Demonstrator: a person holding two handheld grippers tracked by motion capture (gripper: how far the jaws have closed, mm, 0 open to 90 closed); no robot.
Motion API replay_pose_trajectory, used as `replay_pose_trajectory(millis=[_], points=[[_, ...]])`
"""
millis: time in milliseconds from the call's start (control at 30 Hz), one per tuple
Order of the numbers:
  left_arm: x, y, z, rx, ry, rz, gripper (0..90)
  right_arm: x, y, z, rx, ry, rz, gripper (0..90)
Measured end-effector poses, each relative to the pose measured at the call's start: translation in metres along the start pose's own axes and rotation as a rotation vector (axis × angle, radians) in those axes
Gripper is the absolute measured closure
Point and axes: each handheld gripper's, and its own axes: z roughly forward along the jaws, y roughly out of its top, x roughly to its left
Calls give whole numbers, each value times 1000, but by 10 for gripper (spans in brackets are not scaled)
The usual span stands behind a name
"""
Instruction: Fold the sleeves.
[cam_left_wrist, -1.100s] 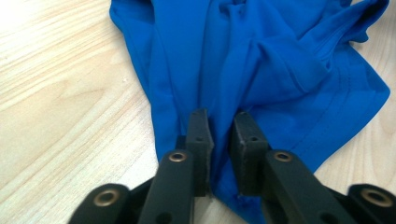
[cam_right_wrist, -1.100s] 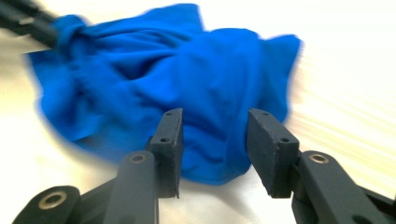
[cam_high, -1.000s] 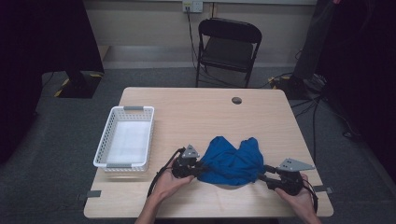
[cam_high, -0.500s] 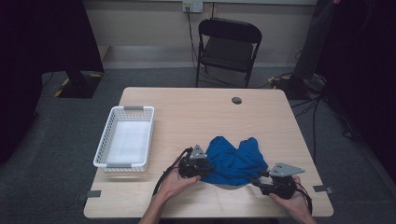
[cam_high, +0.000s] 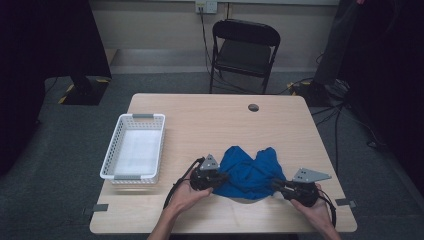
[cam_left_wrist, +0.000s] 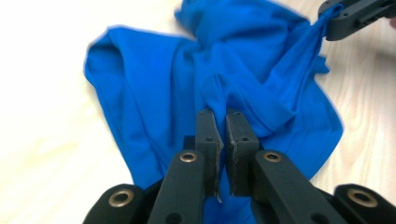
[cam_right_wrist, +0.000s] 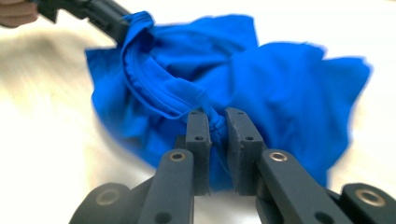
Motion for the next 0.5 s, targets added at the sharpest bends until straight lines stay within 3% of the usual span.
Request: replay_pose_trajectory(millis=[133,267,400,500], points=[[3,12,-12,-59,12,8,861,-9,9,-7,-44,-27,32,822],[11,19,-11,-107,36,-20,863,-22,15,-5,-67,-55,72,831],[16,15,5,-80,58,-40,863,-36,23,7,-73,-78,117,837],[18,8,15,-50,67,-50,863,-44,22,21,-44,-100,149,841]])
